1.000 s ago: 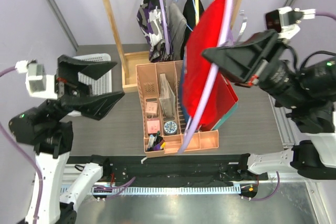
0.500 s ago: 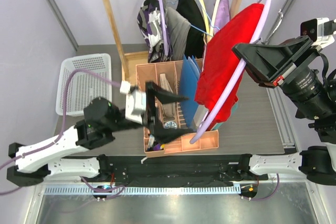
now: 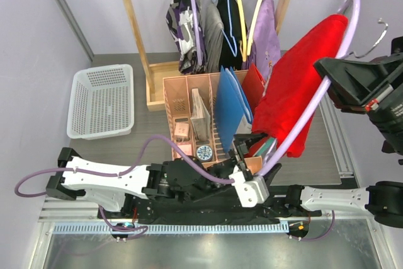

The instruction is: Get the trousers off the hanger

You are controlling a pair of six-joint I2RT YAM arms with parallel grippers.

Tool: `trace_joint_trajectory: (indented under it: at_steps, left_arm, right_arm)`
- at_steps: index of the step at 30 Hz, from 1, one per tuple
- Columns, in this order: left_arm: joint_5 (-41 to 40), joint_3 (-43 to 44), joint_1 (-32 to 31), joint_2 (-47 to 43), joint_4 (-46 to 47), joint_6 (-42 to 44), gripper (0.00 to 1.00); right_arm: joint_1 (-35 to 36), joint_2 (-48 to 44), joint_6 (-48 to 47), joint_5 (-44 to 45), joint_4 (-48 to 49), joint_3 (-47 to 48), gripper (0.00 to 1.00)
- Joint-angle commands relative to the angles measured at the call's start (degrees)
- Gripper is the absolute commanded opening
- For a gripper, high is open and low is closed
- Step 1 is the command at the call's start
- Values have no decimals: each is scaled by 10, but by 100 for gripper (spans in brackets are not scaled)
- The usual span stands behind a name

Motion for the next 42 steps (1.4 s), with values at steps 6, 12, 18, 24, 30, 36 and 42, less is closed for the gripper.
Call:
trace_joint_trajectory:
  at_steps: [6,12,18,24,30,36,42]
  left_arm:
    - [-31,-4,7,-41,62,17,65]
    - [-53,-27,8,-42,126,54,80]
    - [14,-56,8,-70,106,42,75]
    - [22,-57,8,-79,83,13,81]
    - [17,13,11,-35,79,14,93]
    - [61,36,18,-24,81,-40,95]
    - [80,30,29,-18,124,-85,88]
  right_arm:
    - [0,-22,6,-18,58,27,1]
    - [1,-41,7,-13,45,25,1]
    - [0,-56,5,-2,36,28,1]
    - [0,-53,7,-15,29,44,1]
    - [0,-44,13,-28,38,46,1]
    - [0,-33,18,-40,47,62,1]
    - [0,-35,20,-43,64,55,1]
